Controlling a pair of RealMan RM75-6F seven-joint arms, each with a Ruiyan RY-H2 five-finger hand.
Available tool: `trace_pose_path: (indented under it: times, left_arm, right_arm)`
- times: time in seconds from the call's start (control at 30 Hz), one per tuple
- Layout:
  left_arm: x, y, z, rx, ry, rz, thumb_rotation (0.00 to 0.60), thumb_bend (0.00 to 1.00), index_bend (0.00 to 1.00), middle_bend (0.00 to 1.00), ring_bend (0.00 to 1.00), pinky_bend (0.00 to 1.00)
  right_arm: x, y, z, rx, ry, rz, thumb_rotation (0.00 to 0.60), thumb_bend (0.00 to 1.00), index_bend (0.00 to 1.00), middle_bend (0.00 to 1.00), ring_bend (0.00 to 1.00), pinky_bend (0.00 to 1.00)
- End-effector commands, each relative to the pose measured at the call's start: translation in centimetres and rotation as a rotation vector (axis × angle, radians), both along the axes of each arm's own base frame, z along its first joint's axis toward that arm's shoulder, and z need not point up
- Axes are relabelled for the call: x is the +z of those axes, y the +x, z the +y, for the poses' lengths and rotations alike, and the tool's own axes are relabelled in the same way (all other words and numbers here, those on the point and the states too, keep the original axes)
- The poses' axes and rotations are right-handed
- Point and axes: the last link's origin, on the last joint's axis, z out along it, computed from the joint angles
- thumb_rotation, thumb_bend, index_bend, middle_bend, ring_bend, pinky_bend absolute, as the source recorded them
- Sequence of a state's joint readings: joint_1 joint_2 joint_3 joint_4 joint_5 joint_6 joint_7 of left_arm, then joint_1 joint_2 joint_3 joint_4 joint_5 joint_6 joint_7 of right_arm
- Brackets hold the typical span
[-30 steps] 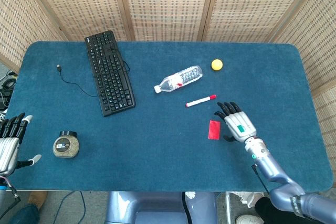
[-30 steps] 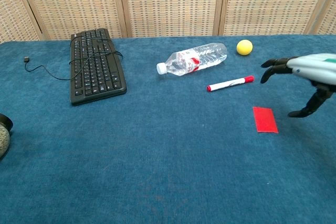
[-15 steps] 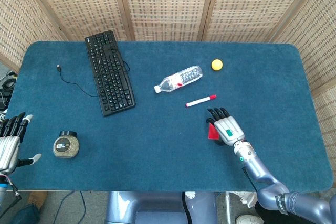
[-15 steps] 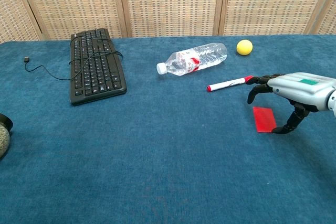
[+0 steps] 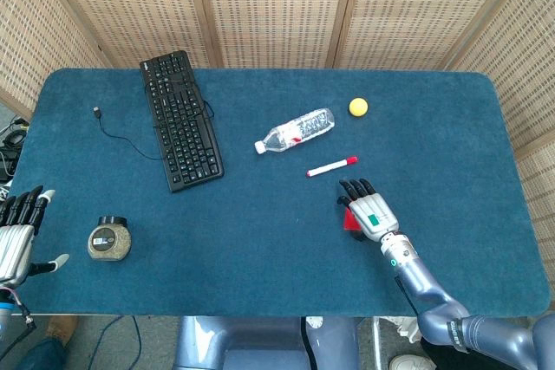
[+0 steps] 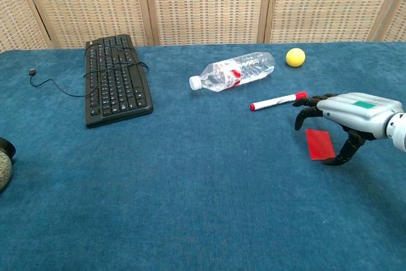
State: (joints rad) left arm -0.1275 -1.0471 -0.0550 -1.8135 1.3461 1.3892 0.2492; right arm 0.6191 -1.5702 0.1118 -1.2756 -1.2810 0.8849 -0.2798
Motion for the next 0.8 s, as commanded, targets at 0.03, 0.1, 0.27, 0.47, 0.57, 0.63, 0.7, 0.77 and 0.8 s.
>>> trace_pose_path:
  times: [0.03, 0.1, 0.27, 0.47, 0.57, 0.63, 0.7, 0.77, 0.8]
  left_arm:
    - [0.0, 0.0, 0.0, -0.002, -0.001, 0.000, 0.600, 0.00, 0.00, 0.00, 0.00, 0.00]
    - [0.0, 0.1, 0.0, -0.002, 0.003, -0.001, 0.600, 0.00, 0.00, 0.00, 0.00, 0.00]
    - [0.0, 0.0, 0.0, -0.002, 0.001, -0.001, 0.600, 0.00, 0.00, 0.00, 0.00, 0.00]
    - [0.0, 0.0, 0.0, -0.001, 0.000, -0.001, 0.600, 0.00, 0.00, 0.00, 0.00, 0.00]
    - [0.0, 0.1, 0.0, -0.002, -0.001, -0.001, 0.600, 0.00, 0.00, 0.00, 0.00, 0.00]
    - [0.0, 0.1, -0.1, -0.003, -0.002, -0.001, 0.600, 0.00, 0.00, 0.00, 0.00, 0.00]
    - [0.0, 0.1, -0.1, -0.003, 0.000, -0.002, 0.600, 0.00, 0.00, 0.00, 0.00, 0.00]
    - [0.0, 0.1, -0.1, -0.004, 0.001, -0.003, 0.600, 0.00, 0.00, 0.00, 0.00, 0.00]
    - [0.0, 0.1, -0.1, -0.004, 0.001, -0.003, 0.600, 0.00, 0.00, 0.00, 0.00, 0.00]
  right_arm:
    - [-0.2, 0.0, 0.1, 0.000, 0.002, 0.006, 0.600, 0.19, 0.26, 0.00, 0.00, 0.00]
    - [-0.4, 0.0, 0.1, 0.000, 0.005, 0.012, 0.600, 0.19, 0.26, 0.00, 0.00, 0.00]
    - [-0.5, -0.1, -0.4, 0.001, -0.013, 0.031, 0.600, 0.19, 0.26, 0.00, 0.00, 0.00]
    - [-0.3, -0.4, -1.0, -0.002, -0.033, 0.043, 0.600, 0.19, 0.26, 0.00, 0.00, 0.00]
    - [-0.1, -0.4, -1.3, 0.008, -0.047, 0.057, 0.600, 0.19, 0.26, 0.00, 0.00, 0.00]
    - [0.3, -0.3, -1.5, 0.022, -0.065, 0.068, 0.600, 0.19, 0.26, 0.00, 0.00, 0.00]
    - [0.8, -0.1, -1.7, 0.038, -0.088, 0.068, 0.600, 0.19, 0.26, 0.00, 0.00, 0.00]
    - [1.4, 0.3, -1.9, 0.054, -0.117, 0.054, 0.600, 0.19, 0.26, 0.00, 0.00, 0.00]
    - [1.8, 0.7, -2.0, 0.067, -0.140, 0.040, 0.600, 0.19, 0.27, 0.00, 0.00, 0.00]
